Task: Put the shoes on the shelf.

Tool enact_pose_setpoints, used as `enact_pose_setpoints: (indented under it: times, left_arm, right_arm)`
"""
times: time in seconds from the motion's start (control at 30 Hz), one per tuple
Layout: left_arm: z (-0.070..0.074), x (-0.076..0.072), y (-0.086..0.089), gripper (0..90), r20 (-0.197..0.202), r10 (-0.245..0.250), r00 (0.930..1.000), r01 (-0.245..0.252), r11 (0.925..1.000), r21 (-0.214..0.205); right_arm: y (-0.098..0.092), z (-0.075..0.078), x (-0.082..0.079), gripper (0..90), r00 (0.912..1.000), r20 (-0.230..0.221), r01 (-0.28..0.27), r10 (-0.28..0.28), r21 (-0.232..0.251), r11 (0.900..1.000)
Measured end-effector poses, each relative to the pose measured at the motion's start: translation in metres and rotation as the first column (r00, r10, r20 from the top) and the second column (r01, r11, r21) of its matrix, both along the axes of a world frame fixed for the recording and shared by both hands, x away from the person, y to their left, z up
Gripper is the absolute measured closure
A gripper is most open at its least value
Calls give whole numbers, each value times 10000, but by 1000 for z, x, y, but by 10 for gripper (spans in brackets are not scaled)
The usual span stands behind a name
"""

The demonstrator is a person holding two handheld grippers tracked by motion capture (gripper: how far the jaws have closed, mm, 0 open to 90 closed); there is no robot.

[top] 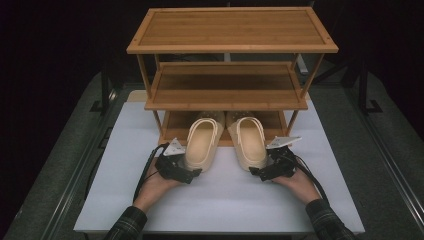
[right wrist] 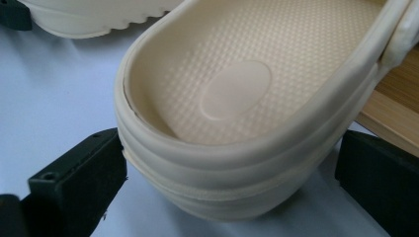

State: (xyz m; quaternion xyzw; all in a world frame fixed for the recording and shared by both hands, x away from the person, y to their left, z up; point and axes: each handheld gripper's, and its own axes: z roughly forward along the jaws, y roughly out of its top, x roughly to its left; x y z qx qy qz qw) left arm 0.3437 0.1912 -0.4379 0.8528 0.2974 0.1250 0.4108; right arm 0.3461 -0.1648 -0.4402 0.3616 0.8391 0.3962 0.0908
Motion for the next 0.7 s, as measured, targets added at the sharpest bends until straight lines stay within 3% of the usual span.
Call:
enact_pose_setpoints:
  times: [0.33, 0.43, 0.6, 0.7]
  left_arm:
    - [-2, 12, -27, 25, -49, -9, 10000, 8, 9998, -175]
    - [-2, 14, -33, 34, -36, -1, 10000, 0, 9999, -158]
    - [-2, 16, -36, 51, -2, 112, 9999, -112, 9999, -124]
    - [-1, 15, -37, 73, -45, 210, 9998, -211, 9997, -77]
  right_arm:
    - [24, 0, 8, 0, 9999, 118, -60, 62, -164, 9998]
    - [33, -1, 10, 0, 9999, 158, 64, -62, -70, 10000]
    - [42, 1, 10, 0, 9985, 133, 541, -536, -400, 9977]
    - [42, 0, 9, 22, 9967, 10, 813, -813, -138, 9966]
